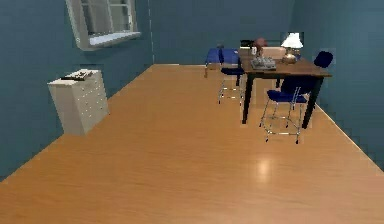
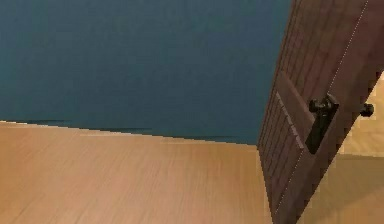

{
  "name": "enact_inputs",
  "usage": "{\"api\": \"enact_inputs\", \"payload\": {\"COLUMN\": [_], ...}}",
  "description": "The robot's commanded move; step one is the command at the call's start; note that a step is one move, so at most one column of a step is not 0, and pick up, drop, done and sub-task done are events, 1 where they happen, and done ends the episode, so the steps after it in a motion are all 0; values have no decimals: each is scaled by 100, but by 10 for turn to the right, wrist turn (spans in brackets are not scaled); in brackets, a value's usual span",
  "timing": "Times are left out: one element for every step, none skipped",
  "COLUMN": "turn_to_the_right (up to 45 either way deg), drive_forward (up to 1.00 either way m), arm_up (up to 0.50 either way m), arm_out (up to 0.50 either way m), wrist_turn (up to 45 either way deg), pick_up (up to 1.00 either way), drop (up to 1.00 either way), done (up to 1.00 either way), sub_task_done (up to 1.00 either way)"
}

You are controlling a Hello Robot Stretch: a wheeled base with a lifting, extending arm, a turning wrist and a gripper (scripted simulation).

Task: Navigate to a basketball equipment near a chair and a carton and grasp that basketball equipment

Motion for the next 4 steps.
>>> {"api": "enact_inputs", "payload": {"turn_to_the_right": [0, 0, 0, 60], "drive_forward": [100, 100, 20, 0], "arm_up": [0, 0, 0, 0], "arm_out": [0, 0, 0, 0], "wrist_turn": [0, 0, 0, 0], "pick_up": [0, 0, 0, 0], "drop": [0, 0, 0, 0], "done": [0, 0, 0, 0], "sub_task_done": [0, 0, 0, 0]}}
